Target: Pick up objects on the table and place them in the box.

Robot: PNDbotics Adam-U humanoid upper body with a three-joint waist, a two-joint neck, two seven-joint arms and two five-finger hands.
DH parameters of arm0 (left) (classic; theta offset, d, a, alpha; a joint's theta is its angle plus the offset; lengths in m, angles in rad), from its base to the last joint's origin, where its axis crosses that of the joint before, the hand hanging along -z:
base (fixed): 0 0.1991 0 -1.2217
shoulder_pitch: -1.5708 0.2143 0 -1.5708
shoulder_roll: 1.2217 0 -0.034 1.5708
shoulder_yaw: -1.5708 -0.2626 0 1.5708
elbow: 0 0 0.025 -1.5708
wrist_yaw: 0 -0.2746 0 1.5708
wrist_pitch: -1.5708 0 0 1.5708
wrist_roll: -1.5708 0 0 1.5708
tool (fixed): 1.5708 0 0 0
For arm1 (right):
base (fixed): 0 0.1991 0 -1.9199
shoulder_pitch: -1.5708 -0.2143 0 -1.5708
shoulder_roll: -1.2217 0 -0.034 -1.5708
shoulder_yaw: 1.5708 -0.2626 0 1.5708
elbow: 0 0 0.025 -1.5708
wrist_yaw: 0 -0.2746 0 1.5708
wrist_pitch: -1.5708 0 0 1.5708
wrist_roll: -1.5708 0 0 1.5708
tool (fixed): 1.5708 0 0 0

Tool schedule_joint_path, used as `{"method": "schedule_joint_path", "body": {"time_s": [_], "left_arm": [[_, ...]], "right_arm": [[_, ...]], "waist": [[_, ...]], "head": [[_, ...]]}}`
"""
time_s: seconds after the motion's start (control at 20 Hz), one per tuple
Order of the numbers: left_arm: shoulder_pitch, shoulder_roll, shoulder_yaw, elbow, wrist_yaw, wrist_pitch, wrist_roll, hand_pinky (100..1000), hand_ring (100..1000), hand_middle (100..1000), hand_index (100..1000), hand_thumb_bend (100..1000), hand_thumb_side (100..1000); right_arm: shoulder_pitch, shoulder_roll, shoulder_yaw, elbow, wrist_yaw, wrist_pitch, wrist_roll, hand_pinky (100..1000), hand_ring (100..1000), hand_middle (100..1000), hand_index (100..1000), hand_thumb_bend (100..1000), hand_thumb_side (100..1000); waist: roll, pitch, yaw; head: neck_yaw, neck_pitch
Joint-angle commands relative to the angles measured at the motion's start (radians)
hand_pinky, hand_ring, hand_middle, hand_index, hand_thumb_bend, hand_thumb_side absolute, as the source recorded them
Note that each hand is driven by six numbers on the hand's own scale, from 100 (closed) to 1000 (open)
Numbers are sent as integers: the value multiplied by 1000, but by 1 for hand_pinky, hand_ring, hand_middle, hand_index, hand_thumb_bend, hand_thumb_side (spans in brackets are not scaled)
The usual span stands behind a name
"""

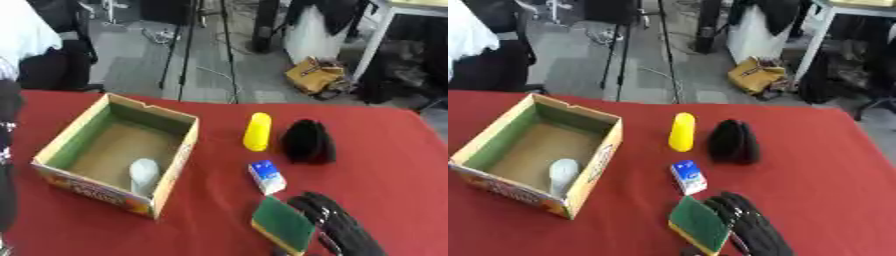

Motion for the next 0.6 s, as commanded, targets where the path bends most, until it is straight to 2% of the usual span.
{"method": "schedule_joint_path", "body": {"time_s": [0.05, 0.6], "left_arm": [[-8, 6, -5, -18, 6, -1, -6, 987, 945, 861, 830, 100, 883], [-6, 4, -6, -18, 4, 4, -19, 988, 945, 860, 829, 100, 881]], "right_arm": [[-13, -2, -8, 3, 16, -3, 0, 1000, 1000, 885, 955, 615, 1000], [-18, 4, -24, 24, 45, 29, -43, 1000, 1000, 881, 955, 611, 1000]], "waist": [[7, -12, 2], [11, -9, -2]], "head": [[-4, -15], [-8, -21]]}}
